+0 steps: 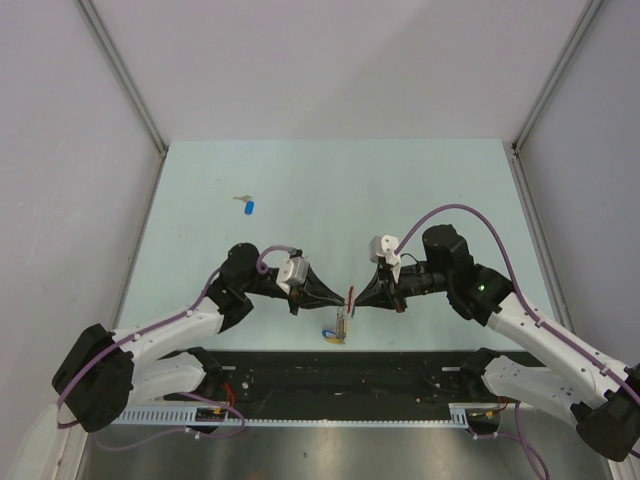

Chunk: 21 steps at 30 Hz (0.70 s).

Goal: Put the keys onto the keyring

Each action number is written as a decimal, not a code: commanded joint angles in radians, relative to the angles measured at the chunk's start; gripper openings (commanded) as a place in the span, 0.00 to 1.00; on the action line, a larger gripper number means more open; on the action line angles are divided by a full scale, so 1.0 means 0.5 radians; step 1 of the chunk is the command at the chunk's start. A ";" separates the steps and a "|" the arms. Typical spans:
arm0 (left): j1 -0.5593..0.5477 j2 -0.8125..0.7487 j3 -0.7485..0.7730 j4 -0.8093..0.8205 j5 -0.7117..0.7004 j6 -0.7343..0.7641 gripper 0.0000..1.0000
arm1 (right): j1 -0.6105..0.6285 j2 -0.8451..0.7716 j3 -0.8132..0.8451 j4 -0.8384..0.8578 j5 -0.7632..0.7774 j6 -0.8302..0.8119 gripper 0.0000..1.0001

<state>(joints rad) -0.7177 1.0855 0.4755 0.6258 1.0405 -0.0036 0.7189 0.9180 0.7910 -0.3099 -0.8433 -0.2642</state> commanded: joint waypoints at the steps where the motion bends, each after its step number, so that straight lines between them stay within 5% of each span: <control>1: -0.010 -0.020 0.083 0.086 -0.016 -0.039 0.00 | 0.013 -0.020 0.056 0.037 -0.035 -0.012 0.00; 21: -0.010 -0.030 0.086 0.046 -0.001 -0.011 0.01 | 0.013 -0.054 0.056 0.046 0.011 -0.002 0.00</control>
<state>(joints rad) -0.7177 1.0847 0.4755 0.6247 1.0248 -0.0013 0.7204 0.9062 0.7910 -0.3099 -0.8421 -0.2634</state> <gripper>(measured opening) 0.008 0.008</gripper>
